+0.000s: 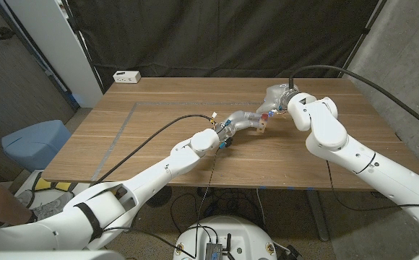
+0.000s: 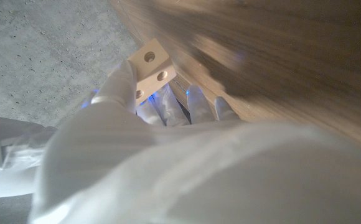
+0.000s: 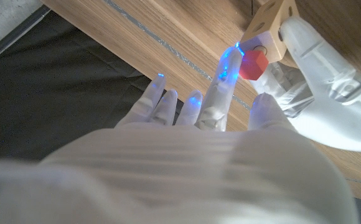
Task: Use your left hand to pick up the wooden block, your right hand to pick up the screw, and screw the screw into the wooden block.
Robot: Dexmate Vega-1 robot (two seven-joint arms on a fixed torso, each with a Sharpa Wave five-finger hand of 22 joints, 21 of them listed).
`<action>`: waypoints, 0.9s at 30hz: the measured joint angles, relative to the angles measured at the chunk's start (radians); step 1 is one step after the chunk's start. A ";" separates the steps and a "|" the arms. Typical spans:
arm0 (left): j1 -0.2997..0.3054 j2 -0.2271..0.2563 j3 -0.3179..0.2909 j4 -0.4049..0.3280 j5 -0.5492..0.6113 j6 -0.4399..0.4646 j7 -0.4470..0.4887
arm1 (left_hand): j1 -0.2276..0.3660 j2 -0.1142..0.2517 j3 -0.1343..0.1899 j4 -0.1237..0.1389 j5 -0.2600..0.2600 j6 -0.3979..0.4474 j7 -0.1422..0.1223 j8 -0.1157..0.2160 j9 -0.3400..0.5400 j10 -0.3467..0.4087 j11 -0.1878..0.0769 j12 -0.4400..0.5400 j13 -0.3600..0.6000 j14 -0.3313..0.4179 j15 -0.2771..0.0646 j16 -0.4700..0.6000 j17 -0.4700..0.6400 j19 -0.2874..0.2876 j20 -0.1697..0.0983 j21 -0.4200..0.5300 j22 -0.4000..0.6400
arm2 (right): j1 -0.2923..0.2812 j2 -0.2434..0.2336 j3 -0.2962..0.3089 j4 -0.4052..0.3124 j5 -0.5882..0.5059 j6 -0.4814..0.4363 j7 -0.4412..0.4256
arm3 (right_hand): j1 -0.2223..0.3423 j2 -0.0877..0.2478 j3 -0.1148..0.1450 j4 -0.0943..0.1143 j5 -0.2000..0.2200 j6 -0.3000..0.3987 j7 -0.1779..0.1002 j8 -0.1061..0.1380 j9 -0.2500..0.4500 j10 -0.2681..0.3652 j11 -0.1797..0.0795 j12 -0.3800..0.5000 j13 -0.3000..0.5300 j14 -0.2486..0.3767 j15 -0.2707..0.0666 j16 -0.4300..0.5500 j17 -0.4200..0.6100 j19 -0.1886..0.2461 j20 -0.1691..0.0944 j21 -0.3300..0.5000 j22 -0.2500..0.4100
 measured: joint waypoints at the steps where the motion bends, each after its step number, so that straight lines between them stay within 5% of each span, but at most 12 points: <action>1: 0.000 0.000 0.000 0.000 0.000 0.000 0.000 | 0.000 0.000 0.000 0.000 0.000 0.000 0.000 0.000 0.000 0.000 0.000 0.000 0.000 0.000 0.000 0.000 0.000 0.000 0.000 0.000 0.000 | 0.000 0.000 0.000 0.000 0.000 -0.003 -0.001 | -0.005 0.004 0.000 0.000 0.000 -0.005 0.001 -0.001 0.000 0.000 0.000 0.000 0.000 0.000 0.000 0.000 0.000 0.000 0.000 0.000 0.000; 6: 0.000 0.002 -0.002 0.000 0.002 -0.004 0.001 | 0.000 0.000 0.000 0.000 0.000 0.000 0.000 0.000 0.000 0.000 0.000 0.000 0.000 0.000 0.000 0.000 0.000 0.000 0.000 0.000 0.000 | -0.010 0.004 0.015 -0.010 0.001 -0.021 -0.007 | -0.015 0.007 -0.004 -0.004 0.000 -0.043 0.000 -0.023 0.000 -0.004 0.054 -0.004 0.001 0.000 0.000 -0.005 0.000 0.000 0.000 0.000 0.000; 20: 0.000 0.009 -0.012 -0.008 0.000 -0.009 0.005 | 0.002 -0.002 0.000 0.000 -0.003 0.000 0.000 0.001 0.000 0.004 0.004 0.000 0.000 0.000 0.000 0.000 0.000 0.000 0.000 0.000 0.000 | -0.033 0.013 0.053 -0.025 0.047 -0.095 -0.065 | -0.020 0.013 -0.008 -0.008 0.000 -0.127 0.006 -0.066 0.003 -0.003 0.098 -0.008 0.003 0.020 -0.002 -0.008 -0.005 0.004 0.004 0.000 0.000; 27: -0.002 0.011 -0.020 -0.010 -0.001 -0.020 0.011 | 0.002 -0.002 0.000 0.000 -0.004 0.000 0.000 0.001 0.000 0.010 0.009 0.000 0.000 0.000 0.000 0.000 0.000 0.000 0.000 0.000 0.000 | -0.042 0.020 0.067 -0.031 0.085 -0.139 -0.114 | -0.027 0.022 -0.015 -0.015 0.000 -0.170 0.013 -0.095 0.008 -0.007 0.143 -0.008 0.002 0.029 -0.004 -0.008 -0.005 0.034 0.042 0.000 0.000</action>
